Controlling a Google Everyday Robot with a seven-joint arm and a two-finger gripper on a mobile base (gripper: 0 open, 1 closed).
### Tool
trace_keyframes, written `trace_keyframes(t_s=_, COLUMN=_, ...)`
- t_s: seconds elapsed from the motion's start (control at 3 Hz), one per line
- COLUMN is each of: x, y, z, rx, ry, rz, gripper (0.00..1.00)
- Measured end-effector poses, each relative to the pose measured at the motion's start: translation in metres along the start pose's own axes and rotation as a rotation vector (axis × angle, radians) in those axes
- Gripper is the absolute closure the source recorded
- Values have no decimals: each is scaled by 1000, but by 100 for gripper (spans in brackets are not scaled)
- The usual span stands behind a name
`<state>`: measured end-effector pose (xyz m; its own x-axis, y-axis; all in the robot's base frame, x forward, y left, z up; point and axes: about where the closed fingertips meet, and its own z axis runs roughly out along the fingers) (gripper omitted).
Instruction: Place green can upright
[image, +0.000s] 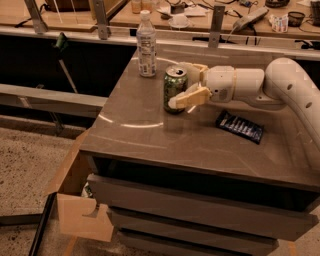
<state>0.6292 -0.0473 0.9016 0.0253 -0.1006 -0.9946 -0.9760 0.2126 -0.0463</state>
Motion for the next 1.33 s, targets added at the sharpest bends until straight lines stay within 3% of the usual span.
trace_keyframes(t_s=0.33, x=-10, y=0, z=-26, rx=43, ry=66, rz=-18, gripper=0)
trace_keyframes(t_s=0.67, x=-35, y=-1, z=-69, rx=150, ry=150, rz=-75, gripper=0)
trace_keyframes(t_s=1.0, x=-62, y=-13, z=-105, rx=292, ry=289, rz=-112, gripper=0)
trace_keyframes(t_s=1.33, x=-62, y=-16, z=-120, rx=336, ry=337, rz=-97, gripper=0)
